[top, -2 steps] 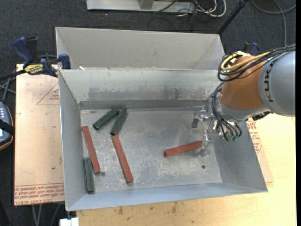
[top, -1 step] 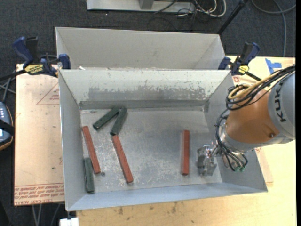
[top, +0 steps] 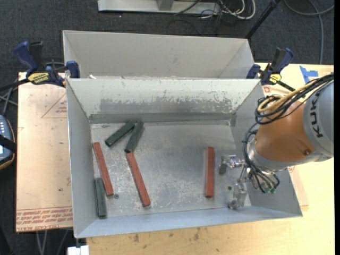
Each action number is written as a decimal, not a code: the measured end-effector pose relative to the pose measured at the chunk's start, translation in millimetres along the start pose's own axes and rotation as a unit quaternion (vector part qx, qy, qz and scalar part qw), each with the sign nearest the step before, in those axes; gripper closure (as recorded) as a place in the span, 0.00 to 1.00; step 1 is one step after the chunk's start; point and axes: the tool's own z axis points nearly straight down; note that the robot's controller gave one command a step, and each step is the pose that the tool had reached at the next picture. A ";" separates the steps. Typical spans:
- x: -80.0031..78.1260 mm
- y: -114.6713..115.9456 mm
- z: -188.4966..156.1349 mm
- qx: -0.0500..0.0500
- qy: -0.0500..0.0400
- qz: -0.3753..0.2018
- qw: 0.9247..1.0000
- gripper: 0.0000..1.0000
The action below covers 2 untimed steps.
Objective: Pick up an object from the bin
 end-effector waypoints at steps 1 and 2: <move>0.0 0.0 0.0 0.000 0.000 0.000 1.000 0.00; -4.4 32.2 -25.9 0.001 0.002 -0.029 1.000 0.00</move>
Offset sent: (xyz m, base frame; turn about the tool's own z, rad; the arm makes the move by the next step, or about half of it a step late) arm 0.0152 0.0961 0.0768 -0.1739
